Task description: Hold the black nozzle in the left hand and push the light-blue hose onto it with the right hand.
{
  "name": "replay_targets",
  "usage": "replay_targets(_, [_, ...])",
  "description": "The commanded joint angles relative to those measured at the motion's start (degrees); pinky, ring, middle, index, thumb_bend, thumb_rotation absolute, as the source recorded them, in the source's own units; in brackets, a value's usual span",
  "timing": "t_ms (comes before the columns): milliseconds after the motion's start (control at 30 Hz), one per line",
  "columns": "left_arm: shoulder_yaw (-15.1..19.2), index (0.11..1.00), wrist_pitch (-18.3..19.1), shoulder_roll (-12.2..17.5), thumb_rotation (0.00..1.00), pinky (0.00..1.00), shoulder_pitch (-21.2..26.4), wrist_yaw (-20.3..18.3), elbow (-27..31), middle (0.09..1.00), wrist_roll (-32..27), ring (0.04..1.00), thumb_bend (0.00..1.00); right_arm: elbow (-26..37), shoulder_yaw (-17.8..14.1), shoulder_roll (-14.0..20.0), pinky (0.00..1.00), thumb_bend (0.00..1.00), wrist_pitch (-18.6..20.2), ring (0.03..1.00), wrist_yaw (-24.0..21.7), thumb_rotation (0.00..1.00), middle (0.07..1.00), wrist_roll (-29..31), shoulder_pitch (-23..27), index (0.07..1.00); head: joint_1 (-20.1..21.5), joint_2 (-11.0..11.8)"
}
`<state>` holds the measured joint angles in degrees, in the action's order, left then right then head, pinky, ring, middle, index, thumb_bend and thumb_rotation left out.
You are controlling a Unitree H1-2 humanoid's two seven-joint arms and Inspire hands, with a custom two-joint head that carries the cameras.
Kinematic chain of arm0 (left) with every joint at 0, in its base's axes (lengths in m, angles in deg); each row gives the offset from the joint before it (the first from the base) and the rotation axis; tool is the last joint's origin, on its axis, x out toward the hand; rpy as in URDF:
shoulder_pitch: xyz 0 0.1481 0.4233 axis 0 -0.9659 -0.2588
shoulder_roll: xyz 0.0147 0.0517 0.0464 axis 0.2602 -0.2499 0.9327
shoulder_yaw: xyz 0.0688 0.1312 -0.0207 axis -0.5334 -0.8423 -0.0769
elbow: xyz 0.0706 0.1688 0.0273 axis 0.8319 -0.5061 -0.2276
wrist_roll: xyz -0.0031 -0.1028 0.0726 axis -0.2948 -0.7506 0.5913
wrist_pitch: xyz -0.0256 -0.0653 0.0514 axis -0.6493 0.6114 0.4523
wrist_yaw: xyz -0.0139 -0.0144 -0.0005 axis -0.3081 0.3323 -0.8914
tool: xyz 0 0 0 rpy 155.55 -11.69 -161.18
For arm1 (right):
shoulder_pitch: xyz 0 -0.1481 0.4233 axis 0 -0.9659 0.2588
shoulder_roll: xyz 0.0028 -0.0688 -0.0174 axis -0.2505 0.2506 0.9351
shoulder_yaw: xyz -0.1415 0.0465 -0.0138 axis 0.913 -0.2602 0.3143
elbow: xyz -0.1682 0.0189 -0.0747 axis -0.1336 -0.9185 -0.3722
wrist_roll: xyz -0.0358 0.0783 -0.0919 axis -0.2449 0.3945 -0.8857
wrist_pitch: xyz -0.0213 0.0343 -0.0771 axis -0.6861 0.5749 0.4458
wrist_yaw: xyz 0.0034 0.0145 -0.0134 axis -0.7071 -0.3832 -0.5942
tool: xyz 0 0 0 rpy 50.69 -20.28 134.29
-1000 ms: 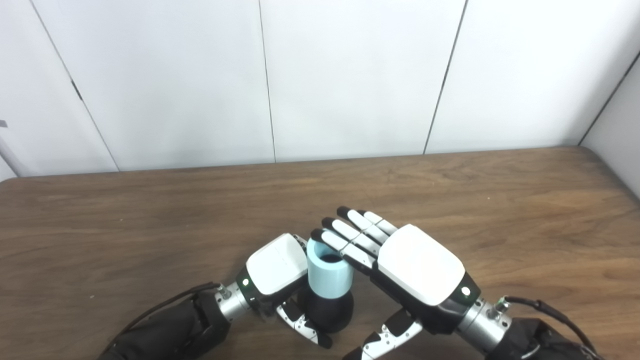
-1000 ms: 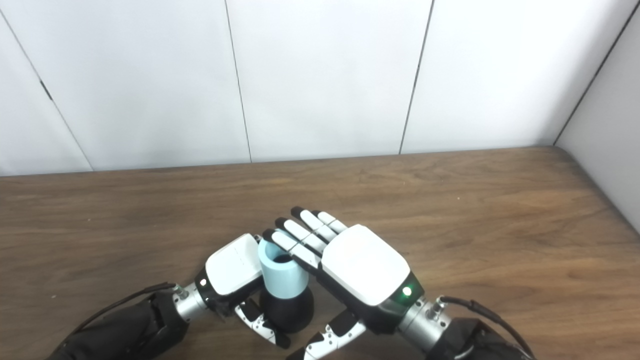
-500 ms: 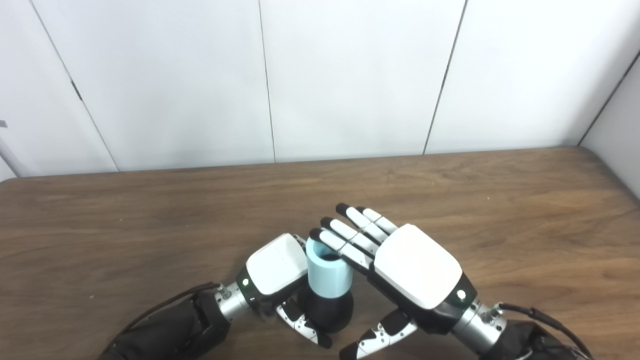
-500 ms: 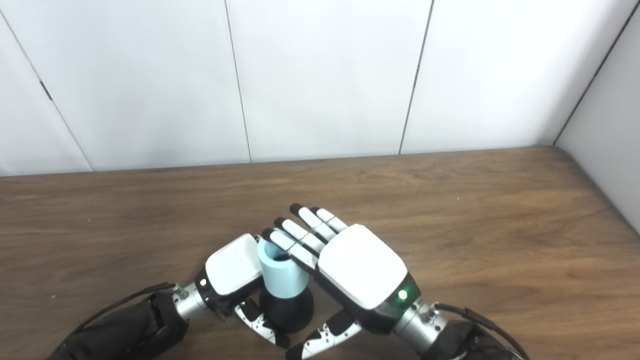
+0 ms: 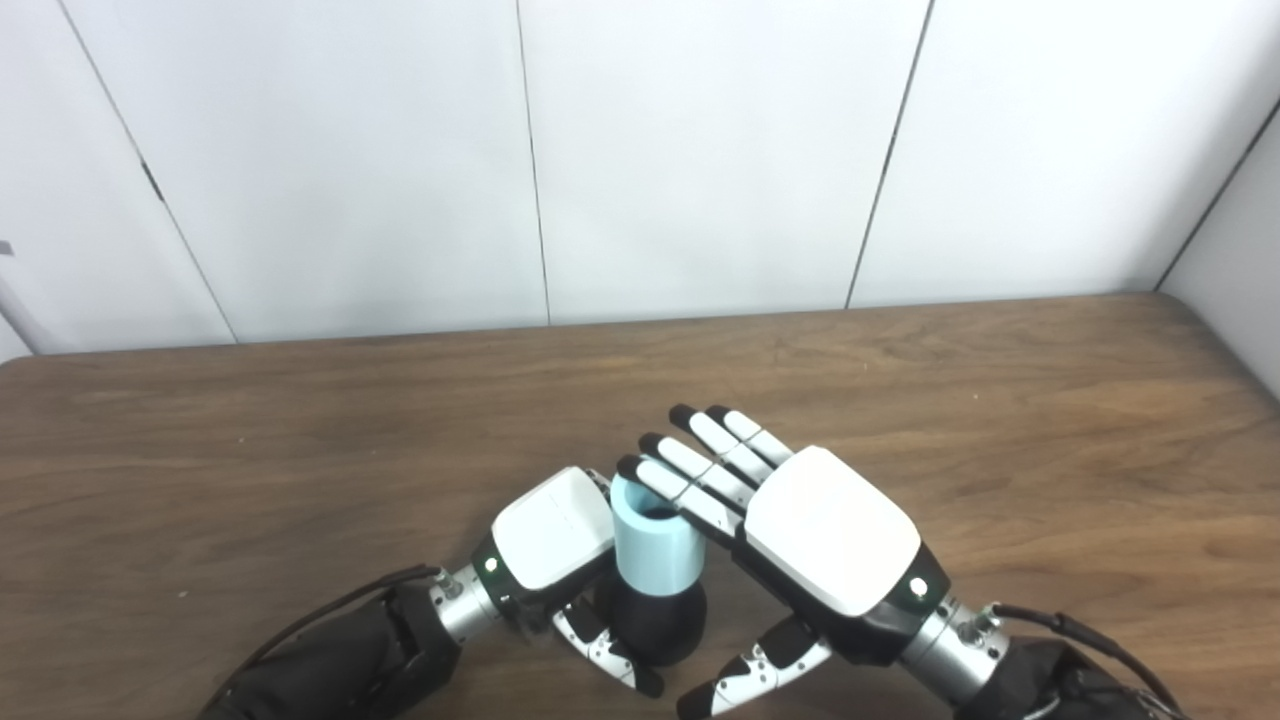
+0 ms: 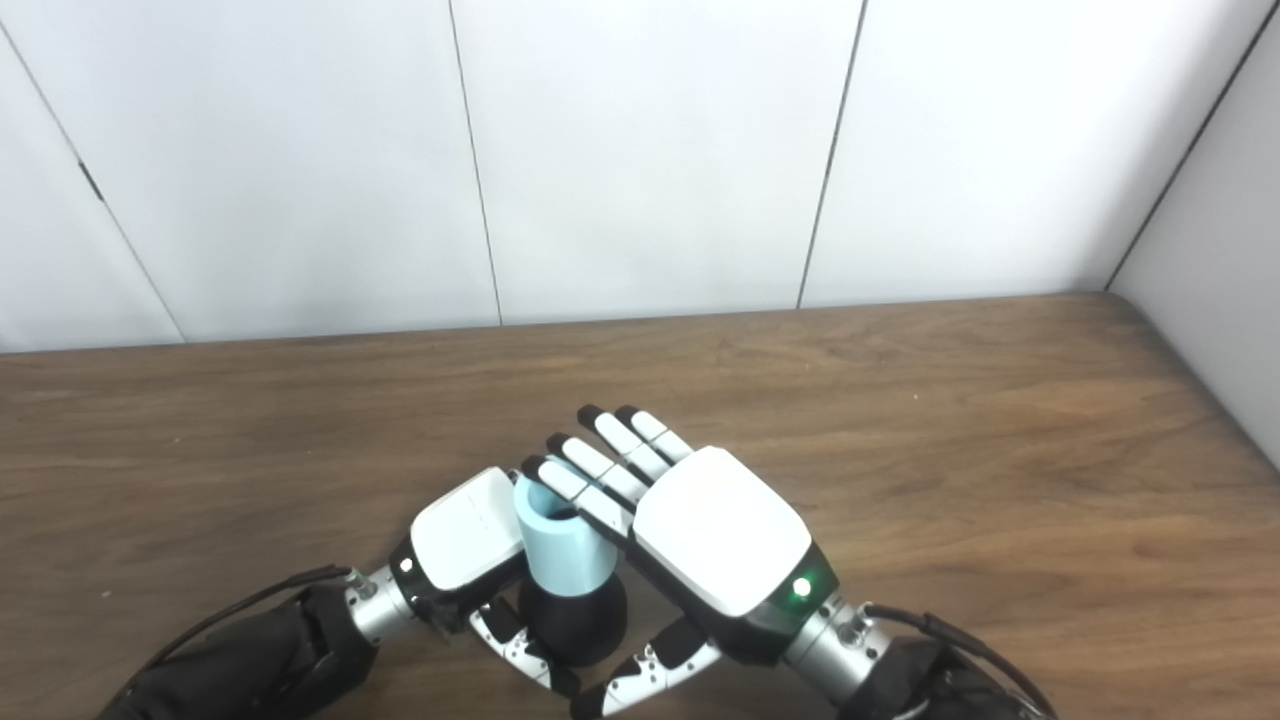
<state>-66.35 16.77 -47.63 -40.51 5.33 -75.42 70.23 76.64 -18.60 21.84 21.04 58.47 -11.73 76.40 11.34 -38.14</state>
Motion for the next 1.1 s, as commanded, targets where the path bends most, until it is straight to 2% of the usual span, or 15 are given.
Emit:
replay_targets(0, [-5.20, 0.477, -0.39, -1.29, 0.00, 0.16, -9.24, -4.52, -3.52, 0.471, 2.98, 0.195, 0.52, -3.07, 0.81, 2.98, 0.97, 0.94, -1.51, 1.000, -4.32, 0.81, 0.927, -3.23, -2.31, 0.878, 0.02, 0.03])
replay_targets(33, [-5.20, 0.477, -0.39, -1.27, 0.00, 0.16, -9.21, -4.67, -3.45, 0.471, 2.92, 0.196, 0.52, -3.02, 0.88, 3.08, 0.97, 0.94, -1.52, 1.000, -4.35, 0.81, 0.927, -3.39, -2.50, 0.878, 0.01, 0.01])
replay_targets(100, [-5.15, 0.494, -0.38, -1.26, 0.00, 0.16, -9.18, -4.76, -3.39, 0.403, 2.96, 0.208, 0.52, -3.02, 1.03, 3.27, 0.98, 0.95, -1.55, 1.000, -4.36, 0.80, 0.928, -3.72, -2.83, 0.877, 0.05, -0.01])
replay_targets(200, [-5.47, 0.494, -0.37, -1.31, 0.00, 0.16, -9.08, -4.38, -3.70, 0.386, 2.38, 0.204, 0.51, -3.09, 1.24, 3.34, 0.98, 0.95, -1.32, 1.000, -4.49, 0.80, 0.938, -3.95, -3.58, 0.878, 0.14, -0.01])
replay_targets(267, [-5.58, 0.480, -0.38, -1.36, 0.00, 0.15, -8.98, -3.96, -3.87, 0.457, 2.67, 0.191, 0.52, -3.26, 1.31, 3.35, 0.97, 0.96, -1.28, 1.000, -4.04, 0.80, 0.942, -4.02, -4.04, 0.886, 0.07, 0.01])
replay_targets(467, [-5.42, 0.478, -0.39, -1.37, 0.00, 0.16, -8.97, -4.91, -3.68, 0.471, 2.61, 0.194, 0.52, -3.33, 1.33, 3.48, 0.96, 0.96, -1.31, 1.000, -3.06, 0.80, 0.939, -4.41, -4.70, 0.885, 0.02, -0.06])
replay_targets(567, [-5.58, 0.478, -0.39, -1.44, 0.00, 0.16, -8.93, -4.15, -3.74, 0.472, 2.75, 0.202, 0.52, -3.38, 1.51, 3.63, 0.96, 0.96, -1.44, 1.000, -2.99, 0.80, 0.937, -4.65, -4.84, 0.882, -0.06, -0.13])
replay_targets(667, [-5.54, 0.485, -0.39, -1.58, 0.00, 0.15, -9.00, -3.86, -4.11, 0.406, 2.82, 0.187, 0.52, -3.33, 1.73, 3.63, 0.98, 0.95, -1.30, 1.000, -3.39, 0.80, 0.941, -4.79, -4.96, 0.887, -0.06, -0.13])
replay_targets(733, [-5.25, 0.478, -0.39, -1.56, 0.00, 0.15, -9.09, -4.66, -3.92, 0.458, 2.64, 0.186, 0.52, -3.42, 1.84, 3.61, 0.98, 0.96, -1.29, 1.000, -3.29, 0.80, 0.937, -4.94, -5.05, 0.886, -0.09, -0.06])
replay_targets(833, [-5.38, 0.477, -0.39, -1.47, 0.00, 0.16, -8.98, -4.49, -3.84, 0.470, 2.71, 0.192, 0.52, -3.58, 1.93, 3.61, 0.98, 0.96, -1.29, 1.000, -3.15, 0.79, 0.936, -4.94, -5.17, 0.890, -0.10, -0.03])
replay_targets(933, [-5.63, 0.485, -0.39, -1.46, 0.00, 0.15, -8.88, -4.27, -4.02, 0.392, 2.51, 0.181, 0.51, -3.84, 2.00, 3.67, 0.97, 0.96, -1.41, 1.000, -2.70, 0.80, 0.934, -5.17, -5.32, 0.888, -0.04, 0.02])
replay_targets(1067, [-5.54, 0.490, -0.39, -1.19, 0.00, 0.16, -8.84, -6.09, -3.51, 0.384, 2.06, 0.195, 0.51, -4.06, 2.08, 3.79, 0.95, 0.96, -1.48, 1.000, -2.06, 0.80, 0.931, -5.63, -5.60, 0.883, -0.05, -0.03])
